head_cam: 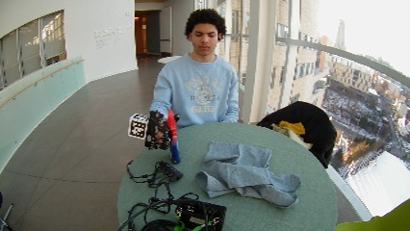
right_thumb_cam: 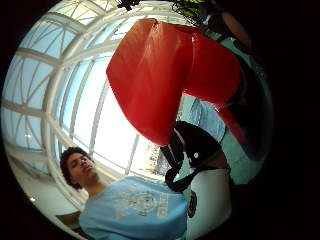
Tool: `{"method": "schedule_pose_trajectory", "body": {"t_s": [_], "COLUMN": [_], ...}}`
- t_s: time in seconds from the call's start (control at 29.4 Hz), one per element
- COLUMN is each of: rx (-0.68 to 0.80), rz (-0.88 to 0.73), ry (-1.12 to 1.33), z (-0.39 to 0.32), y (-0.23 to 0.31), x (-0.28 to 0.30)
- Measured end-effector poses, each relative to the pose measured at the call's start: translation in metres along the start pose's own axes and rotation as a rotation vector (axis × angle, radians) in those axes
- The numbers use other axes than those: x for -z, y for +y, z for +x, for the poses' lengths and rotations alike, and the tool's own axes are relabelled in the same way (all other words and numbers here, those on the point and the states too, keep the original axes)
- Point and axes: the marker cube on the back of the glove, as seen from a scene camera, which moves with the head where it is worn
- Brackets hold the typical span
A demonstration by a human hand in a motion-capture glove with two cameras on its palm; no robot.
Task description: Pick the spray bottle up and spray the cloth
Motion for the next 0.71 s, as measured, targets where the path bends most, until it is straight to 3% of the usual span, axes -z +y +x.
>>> {"method": "schedule_pose_trajectory", "body": {"t_s": [0.41, 0.71], "rx": [-0.004, 0.022], "rz": [0.016, 0.126], "ry": [-0.031, -0.02], "z": [0.002, 0.006], "y": [-0.006, -0.012], "x": [-0.013, -0.019]}}
